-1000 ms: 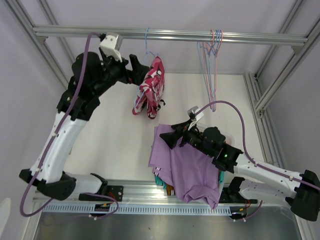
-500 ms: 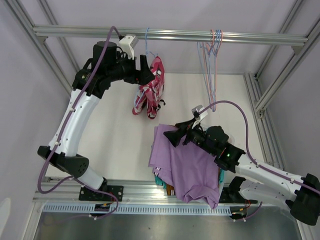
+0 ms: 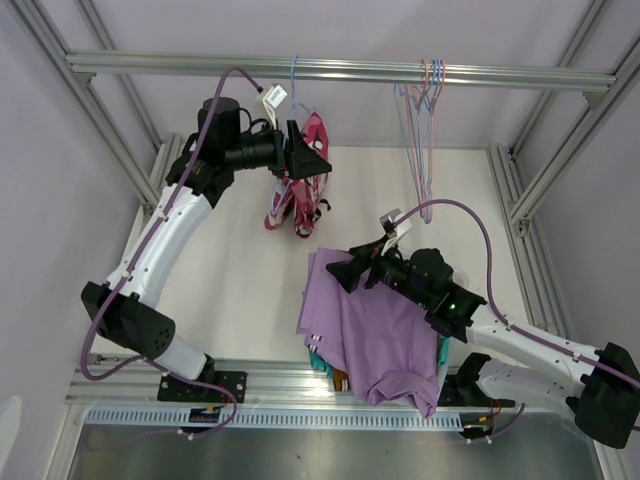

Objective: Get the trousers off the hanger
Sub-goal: Pick up the hanger from the clothesline.

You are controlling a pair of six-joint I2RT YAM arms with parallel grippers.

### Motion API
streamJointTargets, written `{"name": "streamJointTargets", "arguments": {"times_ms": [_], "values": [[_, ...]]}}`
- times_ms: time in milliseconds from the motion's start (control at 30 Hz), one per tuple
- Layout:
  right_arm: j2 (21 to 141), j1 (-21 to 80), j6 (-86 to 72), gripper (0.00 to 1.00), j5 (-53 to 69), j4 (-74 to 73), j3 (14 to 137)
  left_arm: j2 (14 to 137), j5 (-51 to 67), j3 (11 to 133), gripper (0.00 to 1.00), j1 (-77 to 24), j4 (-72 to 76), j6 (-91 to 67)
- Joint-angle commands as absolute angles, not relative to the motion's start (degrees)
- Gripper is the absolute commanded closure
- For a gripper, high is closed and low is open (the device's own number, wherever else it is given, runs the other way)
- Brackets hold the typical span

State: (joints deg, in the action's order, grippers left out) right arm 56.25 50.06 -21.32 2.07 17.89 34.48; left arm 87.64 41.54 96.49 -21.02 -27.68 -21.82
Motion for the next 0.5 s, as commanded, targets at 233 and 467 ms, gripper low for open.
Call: {"name": "streamJointTargets", "arguments": {"times_ms": [233, 467], "values": [[57.04, 49.13, -21.8, 0.14, 2.63, 21.18, 34.54, 89.3, 58.79, 95.27, 0.28, -20.48, -0.35, -39.37], [58.62, 48.69, -22.15, 0.14, 2.99, 21.88, 34.63, 90.44, 55.73, 96.33, 0.3, -20.39, -5.53, -36.39]]}}
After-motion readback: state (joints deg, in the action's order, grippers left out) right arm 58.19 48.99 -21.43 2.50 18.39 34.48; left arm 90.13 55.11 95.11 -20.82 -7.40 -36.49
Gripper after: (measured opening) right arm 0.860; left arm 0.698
